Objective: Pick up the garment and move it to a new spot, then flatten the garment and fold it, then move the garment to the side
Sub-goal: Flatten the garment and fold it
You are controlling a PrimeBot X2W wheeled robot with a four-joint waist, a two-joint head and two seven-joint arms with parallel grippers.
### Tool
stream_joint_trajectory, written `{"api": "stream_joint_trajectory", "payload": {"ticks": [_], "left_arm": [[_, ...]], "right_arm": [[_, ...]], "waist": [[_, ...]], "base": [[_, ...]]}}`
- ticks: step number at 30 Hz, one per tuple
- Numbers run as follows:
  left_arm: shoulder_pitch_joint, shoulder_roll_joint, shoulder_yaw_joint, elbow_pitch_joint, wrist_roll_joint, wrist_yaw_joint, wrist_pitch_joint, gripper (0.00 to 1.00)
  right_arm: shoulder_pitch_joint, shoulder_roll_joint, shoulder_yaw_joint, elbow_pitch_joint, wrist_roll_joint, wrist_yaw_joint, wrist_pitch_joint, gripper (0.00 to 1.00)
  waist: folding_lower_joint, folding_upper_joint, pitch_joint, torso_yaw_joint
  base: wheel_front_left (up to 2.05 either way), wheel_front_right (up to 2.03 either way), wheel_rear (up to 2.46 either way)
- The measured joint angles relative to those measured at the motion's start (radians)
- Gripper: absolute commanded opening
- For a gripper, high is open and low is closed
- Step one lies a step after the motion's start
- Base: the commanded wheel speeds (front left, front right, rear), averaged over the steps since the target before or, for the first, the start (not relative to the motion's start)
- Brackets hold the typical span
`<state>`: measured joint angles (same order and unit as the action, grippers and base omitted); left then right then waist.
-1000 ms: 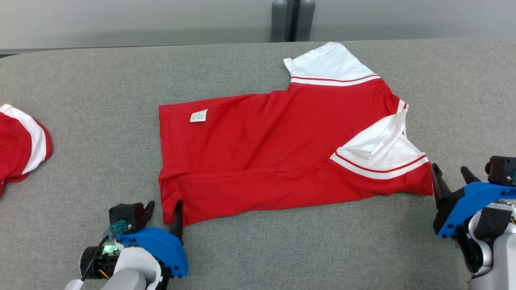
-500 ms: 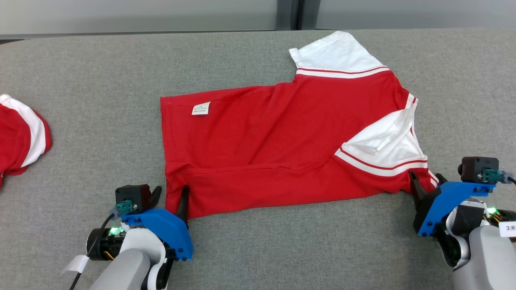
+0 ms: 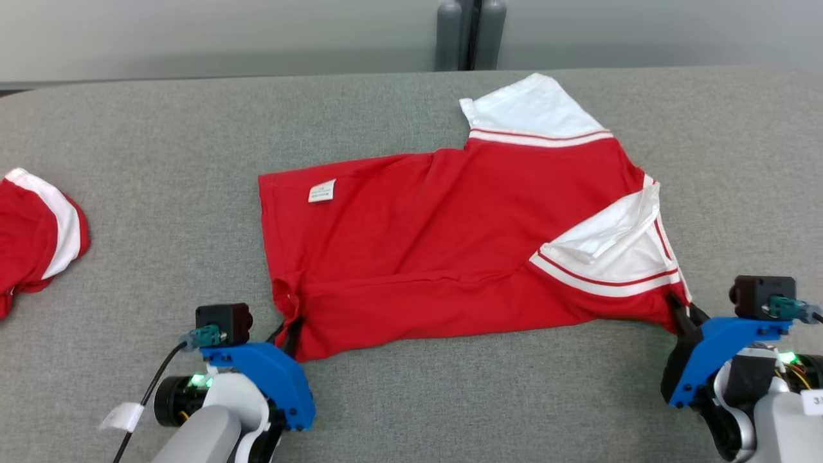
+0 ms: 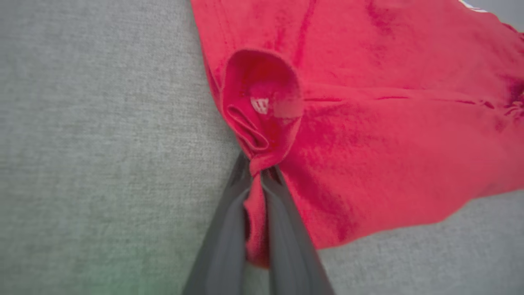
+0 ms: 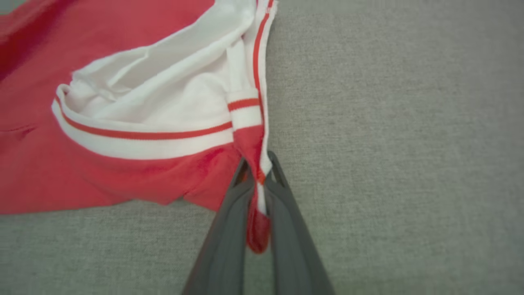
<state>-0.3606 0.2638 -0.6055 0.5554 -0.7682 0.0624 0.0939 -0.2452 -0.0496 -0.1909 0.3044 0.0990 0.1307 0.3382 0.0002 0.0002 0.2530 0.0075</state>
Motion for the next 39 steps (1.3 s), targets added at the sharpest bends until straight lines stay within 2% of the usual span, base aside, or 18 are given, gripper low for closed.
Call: {"api": "stream_joint_trajectory", "payload": {"ticks": [5,12,19,20,21,22,27,30,35,39], "left_arm": [[0.062,0.049,0.01,-0.067,-0.014,0.015,0.016,0.0],[0.177,0.12,0.026,-0.237,-0.039,0.087,0.076,0.0],[0.257,0.161,0.034,-0.349,-0.05,0.155,0.124,0.0],[0.261,0.165,0.034,-0.357,-0.05,0.163,0.126,0.2],[0.263,0.168,0.034,-0.363,-0.048,0.169,0.126,0.87],[0.266,0.171,0.035,-0.369,-0.046,0.175,0.125,1.0],[0.276,0.173,0.04,-0.378,-0.042,0.183,0.107,1.0],[0.276,0.172,0.043,-0.412,-0.04,0.209,0.109,1.0],[0.254,0.192,0.058,-0.462,-0.028,0.233,0.123,1.0],[0.164,0.203,0.065,-0.477,-0.004,0.245,0.153,1.0]], "right_arm": [[0.081,0.0,-0.021,-0.122,0.026,0.0,0.043,0.0],[0.233,0.001,-0.046,-0.246,0.112,0.0,0.125,0.0],[0.341,0.001,-0.039,-0.291,0.194,0.0,0.169,0.0],[0.353,0.001,-0.036,-0.291,0.204,0.0,0.177,0.0],[0.365,0.001,-0.032,-0.291,0.212,0.0,0.18,0.19],[0.374,0.001,-0.026,-0.292,0.218,0.0,0.18,1.0],[0.372,0.001,-0.019,-0.316,0.199,0.0,0.167,1.0],[0.344,0.0,-0.02,-0.347,0.175,0.0,0.167,1.0],[0.237,0.0,-0.004,-0.409,0.109,0.0,0.218,1.0],[0.111,-0.01,0.021,-0.427,0.053,0.0,0.27,1.0]], "waist": [[0.0,0.0,-0.037,-0.001],[-0.0001,0.0,-0.071,-0.006],[-0.0002,0.0,-0.08,-0.008],[-0.0001,0.0001,-0.08,-0.008],[-0.0002,0.0,-0.081,-0.008],[-0.0002,0.0,-0.081,-0.009],[-0.0002,-0.0001,-0.083,-0.015],[-0.0002,-0.0001,-0.085,-0.019],[-0.0002,-0.0002,-0.08,-0.022],[-0.0002,-0.0002,-0.064,-0.019]], "base": [[0.0,0.0,0.0],[0.0,0.0,0.0],[0.0,0.0,0.0],[0.0,0.0,0.0],[0.0,0.0,0.0],[0.0,0.0,0.0],[0.0,0.0,0.0],[0.0,0.0,0.0],[0.0,0.0,0.0],[0.0,0.0,0.0]]}}
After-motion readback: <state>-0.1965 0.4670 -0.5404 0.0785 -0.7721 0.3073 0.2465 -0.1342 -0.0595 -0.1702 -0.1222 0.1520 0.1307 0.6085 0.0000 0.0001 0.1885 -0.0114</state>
